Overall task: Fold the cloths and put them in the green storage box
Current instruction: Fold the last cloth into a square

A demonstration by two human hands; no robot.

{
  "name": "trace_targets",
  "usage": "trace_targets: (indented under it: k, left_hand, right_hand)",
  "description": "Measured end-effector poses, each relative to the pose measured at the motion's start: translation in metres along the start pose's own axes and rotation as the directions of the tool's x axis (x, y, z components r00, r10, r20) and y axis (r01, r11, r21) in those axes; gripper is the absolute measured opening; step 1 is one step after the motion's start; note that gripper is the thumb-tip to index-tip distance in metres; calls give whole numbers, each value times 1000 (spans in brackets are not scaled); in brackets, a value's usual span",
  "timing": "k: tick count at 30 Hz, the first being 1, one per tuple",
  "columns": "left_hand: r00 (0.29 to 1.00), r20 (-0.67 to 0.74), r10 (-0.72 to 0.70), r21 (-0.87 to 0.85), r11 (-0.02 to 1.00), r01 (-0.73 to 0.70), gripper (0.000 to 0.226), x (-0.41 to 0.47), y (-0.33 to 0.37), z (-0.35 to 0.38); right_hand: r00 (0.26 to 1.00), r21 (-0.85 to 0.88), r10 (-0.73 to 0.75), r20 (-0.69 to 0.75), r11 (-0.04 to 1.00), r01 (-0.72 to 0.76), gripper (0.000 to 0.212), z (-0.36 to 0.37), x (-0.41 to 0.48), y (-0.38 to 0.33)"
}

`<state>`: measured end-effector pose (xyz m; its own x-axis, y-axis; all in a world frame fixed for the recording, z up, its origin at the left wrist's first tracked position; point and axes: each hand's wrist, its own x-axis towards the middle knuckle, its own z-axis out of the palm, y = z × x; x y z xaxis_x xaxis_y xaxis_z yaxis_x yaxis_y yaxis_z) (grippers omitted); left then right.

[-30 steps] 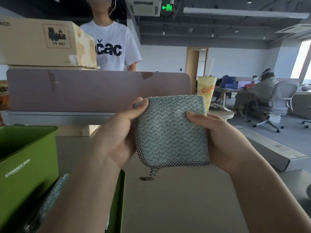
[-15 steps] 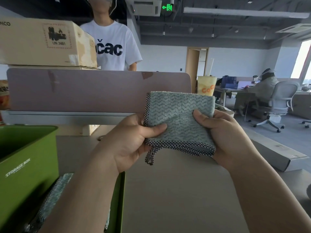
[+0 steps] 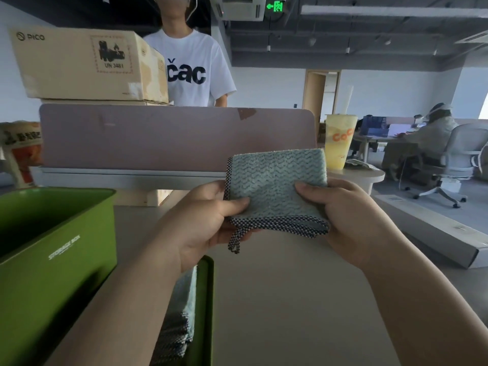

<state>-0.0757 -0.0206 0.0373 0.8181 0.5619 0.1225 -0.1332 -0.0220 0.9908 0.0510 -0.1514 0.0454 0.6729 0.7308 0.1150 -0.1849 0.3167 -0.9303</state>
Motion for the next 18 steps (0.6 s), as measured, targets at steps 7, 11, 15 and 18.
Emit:
trace_targets:
  k: [7, 11, 15, 18]
  left_hand:
    - [960, -277, -34, 46, 998, 48, 17, -28, -24, -63]
    - [929, -366, -50, 52, 996, 74, 16, -51, -39, -100]
    - [888, -456, -60, 123, 984, 129, 31, -61, -59, -127]
    - [867, -495, -51, 191, 967, 166, 35, -64, -71, -136]
  right_hand:
    - [991, -99, 124, 39, 988, -120, 20, 51, -7, 54]
    - [986, -98, 156, 56, 984, -150, 18, 83, -12, 84]
    - [979, -193, 198, 38, 963, -188, 11, 107, -9, 108]
    - [978, -328, 206, -18, 923, -201, 13, 117, -4, 126]
